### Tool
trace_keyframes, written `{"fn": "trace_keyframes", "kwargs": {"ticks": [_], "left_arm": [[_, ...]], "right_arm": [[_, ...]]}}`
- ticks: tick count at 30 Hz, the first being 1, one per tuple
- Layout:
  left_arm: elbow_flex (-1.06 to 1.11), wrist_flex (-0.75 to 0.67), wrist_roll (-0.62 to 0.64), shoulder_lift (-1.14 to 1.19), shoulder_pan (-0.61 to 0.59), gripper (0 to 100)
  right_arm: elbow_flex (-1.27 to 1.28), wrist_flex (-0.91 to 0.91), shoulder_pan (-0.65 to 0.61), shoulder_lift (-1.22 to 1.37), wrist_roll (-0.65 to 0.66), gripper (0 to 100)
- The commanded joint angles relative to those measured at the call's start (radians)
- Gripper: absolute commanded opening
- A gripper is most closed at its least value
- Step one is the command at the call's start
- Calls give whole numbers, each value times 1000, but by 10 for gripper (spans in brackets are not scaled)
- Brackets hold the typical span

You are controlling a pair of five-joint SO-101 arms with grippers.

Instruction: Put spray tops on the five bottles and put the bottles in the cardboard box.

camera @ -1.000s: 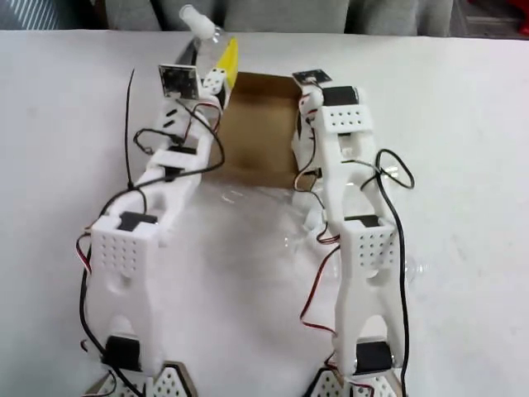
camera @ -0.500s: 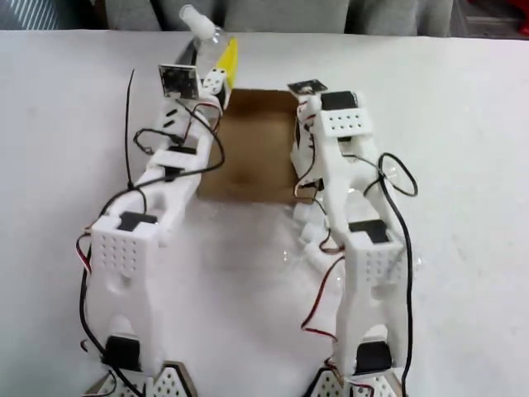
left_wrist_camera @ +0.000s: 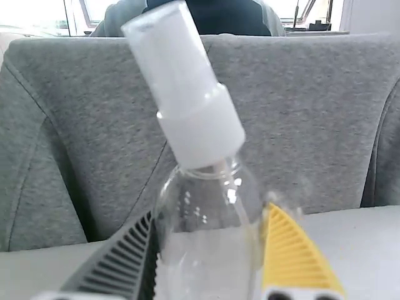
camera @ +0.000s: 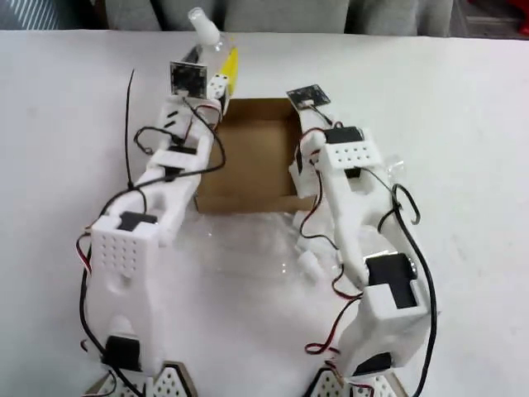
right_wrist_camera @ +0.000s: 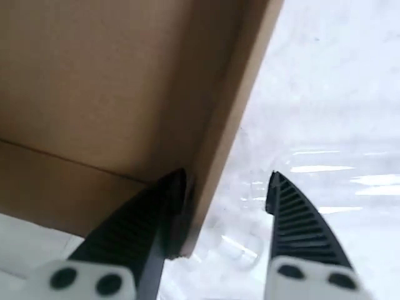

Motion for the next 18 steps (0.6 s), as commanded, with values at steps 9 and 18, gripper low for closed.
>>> {"fn": "trace_keyframes", "kwargs": {"ticks": [9, 18], "left_arm": [[49, -2, -51, -18, 2, 24], [43, 115, -46, -31, 1, 24]], "right_arm": [[-55, -22, 61, 24, 11, 202], [-55, -24, 62, 24, 11, 202]]}}
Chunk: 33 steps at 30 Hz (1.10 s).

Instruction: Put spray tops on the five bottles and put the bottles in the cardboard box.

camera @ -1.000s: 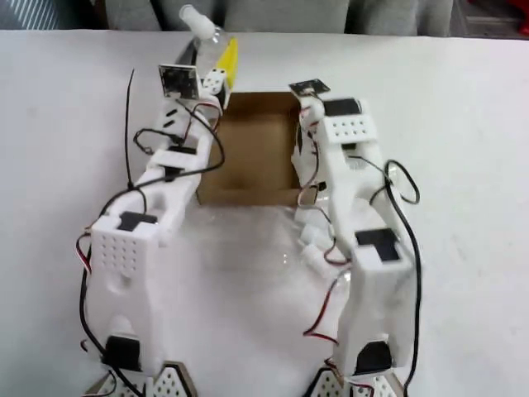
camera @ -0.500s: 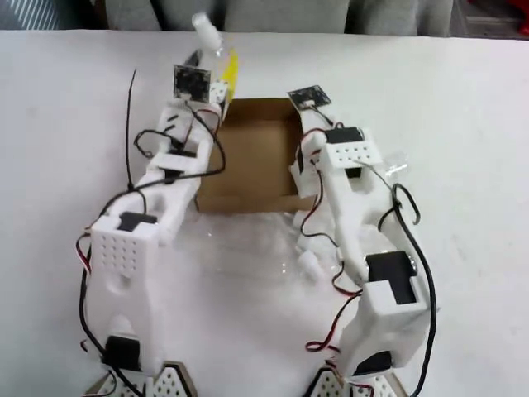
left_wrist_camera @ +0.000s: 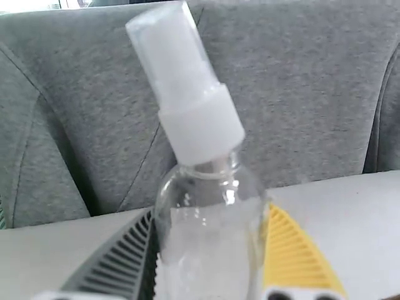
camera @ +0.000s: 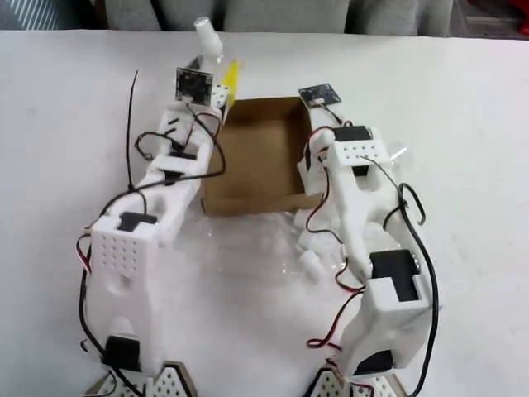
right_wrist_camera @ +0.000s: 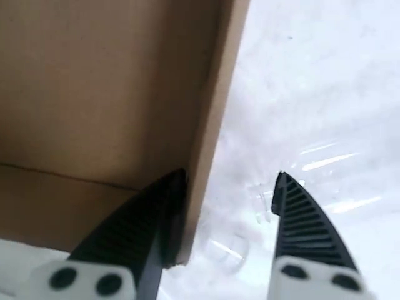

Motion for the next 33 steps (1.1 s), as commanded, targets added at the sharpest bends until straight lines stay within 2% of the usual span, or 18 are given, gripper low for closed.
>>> {"fn": "trace_keyframes", "kwargs": {"ticks": [1, 7, 12, 19, 33], "left_arm": [[-18, 129, 0, -38, -1, 24], [-9, 282, 0, -119, 2, 24], [-8, 285, 6, -134, 4, 24], [72, 284, 143, -248, -28, 24], [364, 288, 141, -518, 4, 23]], "right_arm": [[-41, -12, 16, -5, 11, 202], [-41, -12, 16, -7, 11, 202], [-51, -12, 16, -2, 11, 202], [-52, -13, 18, -2, 11, 202], [-49, -33, 18, -1, 9, 201]]}}
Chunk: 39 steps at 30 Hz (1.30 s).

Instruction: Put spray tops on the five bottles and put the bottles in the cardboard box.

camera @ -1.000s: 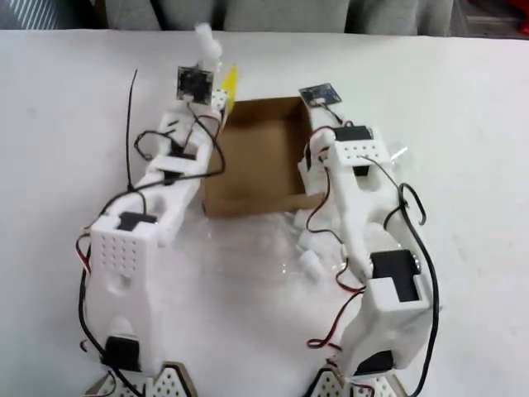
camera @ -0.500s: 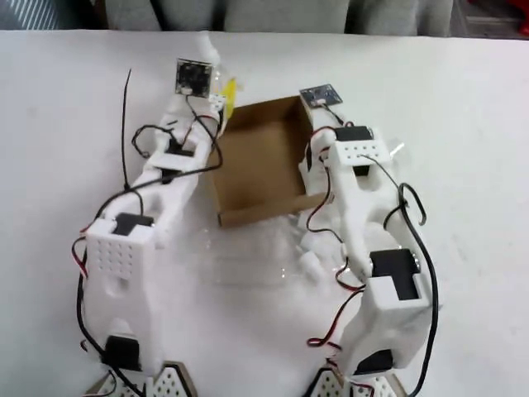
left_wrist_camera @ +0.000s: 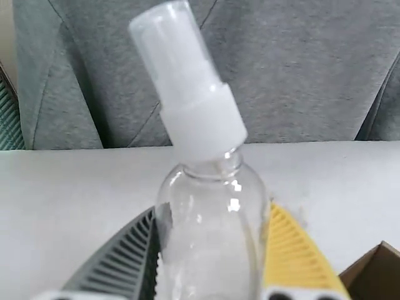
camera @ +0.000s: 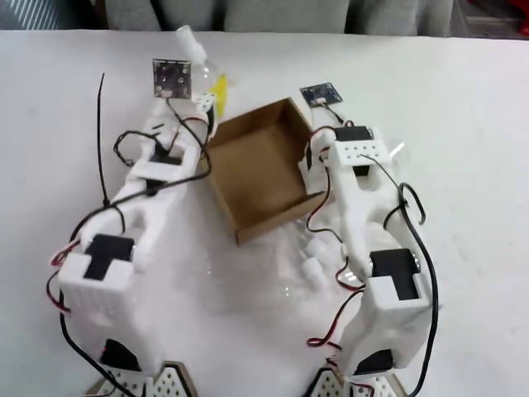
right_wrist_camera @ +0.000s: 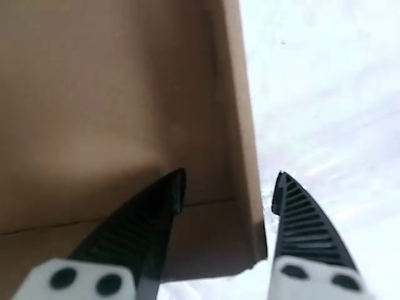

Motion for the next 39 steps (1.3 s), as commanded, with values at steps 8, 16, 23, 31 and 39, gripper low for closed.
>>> {"fn": "trace_keyframes", "kwargs": {"ticks": [8, 16, 23, 31, 39], "left_arm": [[163, 5, 18, -369, -68, 22], [347, 80, 17, -667, -104, 22], [511, 287, 20, -987, -61, 22], [485, 640, 20, -1050, -117, 22], [485, 540, 157, -889, -251, 22]], "right_arm": [[-44, -12, 12, -8, 8, 201], [-44, -12, 13, -8, 5, 201], [-86, 84, 21, -53, 8, 201], [-189, 357, -28, -292, 9, 201], [-3, 426, -239, -486, 66, 186]]}}
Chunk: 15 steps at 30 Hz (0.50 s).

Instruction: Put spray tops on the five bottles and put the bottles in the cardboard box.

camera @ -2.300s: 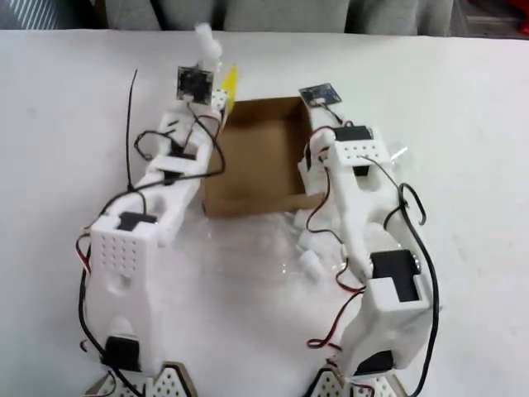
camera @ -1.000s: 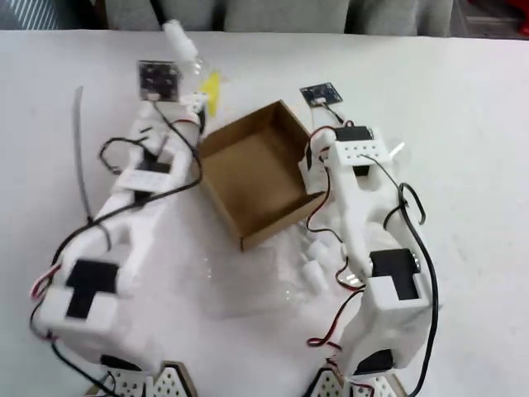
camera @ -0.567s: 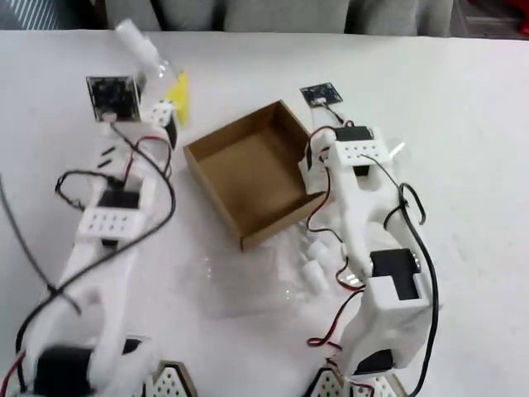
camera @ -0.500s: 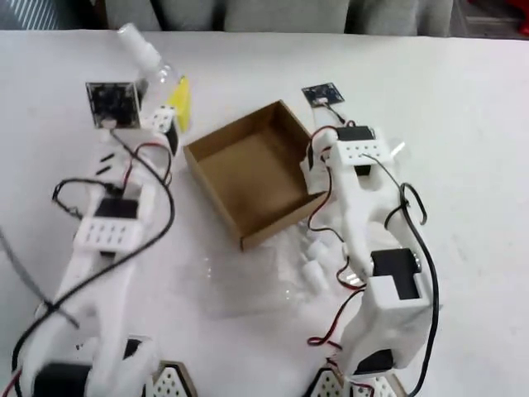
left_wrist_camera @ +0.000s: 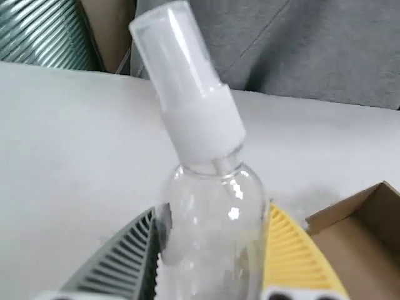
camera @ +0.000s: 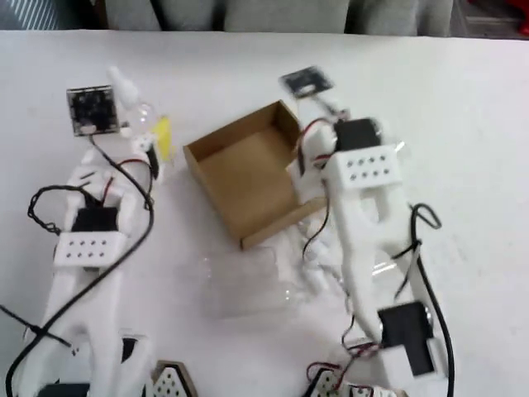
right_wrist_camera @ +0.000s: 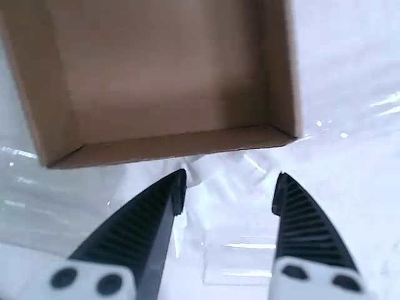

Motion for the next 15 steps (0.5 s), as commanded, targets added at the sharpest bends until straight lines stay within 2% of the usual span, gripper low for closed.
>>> {"fn": "trace_keyframes", "kwargs": {"ticks": [1, 6, 11, 15], "left_arm": [[-41, -129, 141, 94, -105, 22], [-46, -224, 160, 180, -173, 22], [-46, -242, 161, 191, -176, 21], [-46, -242, 161, 196, -176, 21]], "right_arm": [[68, 7, -120, -127, 25, 167], [242, -125, -246, -186, 31, 84], [327, -255, -320, -147, 37, 139], [330, -263, -374, -102, 66, 159]]}}
